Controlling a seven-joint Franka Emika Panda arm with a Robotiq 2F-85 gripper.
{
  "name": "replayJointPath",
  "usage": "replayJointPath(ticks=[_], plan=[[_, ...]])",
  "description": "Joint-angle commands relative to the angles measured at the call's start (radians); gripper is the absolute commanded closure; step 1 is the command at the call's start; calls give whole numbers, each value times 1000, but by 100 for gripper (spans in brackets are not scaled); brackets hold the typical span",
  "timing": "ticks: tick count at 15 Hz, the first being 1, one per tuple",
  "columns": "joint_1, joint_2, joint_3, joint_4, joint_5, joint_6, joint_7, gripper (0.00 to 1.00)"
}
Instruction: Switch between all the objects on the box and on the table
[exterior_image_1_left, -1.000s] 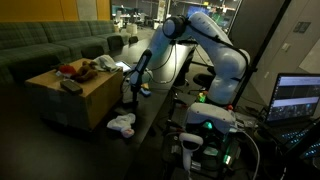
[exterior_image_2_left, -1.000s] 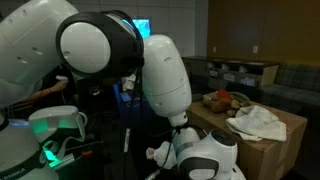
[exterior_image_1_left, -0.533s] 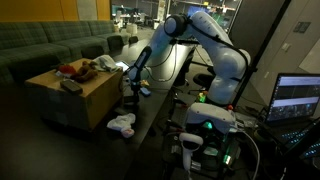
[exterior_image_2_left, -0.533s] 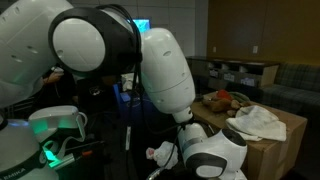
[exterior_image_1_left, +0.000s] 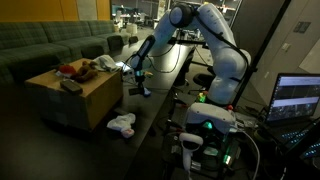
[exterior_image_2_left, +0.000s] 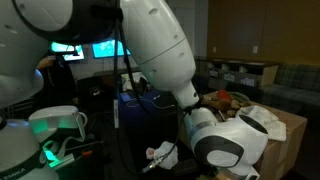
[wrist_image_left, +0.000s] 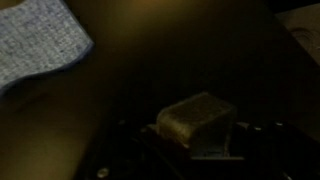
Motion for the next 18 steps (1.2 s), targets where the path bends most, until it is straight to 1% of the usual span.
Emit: replayJointPath(ticks=[1,5,7,10,12,13,14,18], plan=[[5,-167,-30,-105,39,-31,-26,92],[35,-294,-61,-125,54,-40,4,93],[61,-332,-66,-94,62,-43,14,93],[123,-363,-77,-32,47,-31,49,93],[175,-360,-81,25,32,-10,89,92],[195,-352,-76,62,29,-18,95,92],[225,-332,-77,101,18,1,120,92],[305,-249,-72,256,2,54,196,92]])
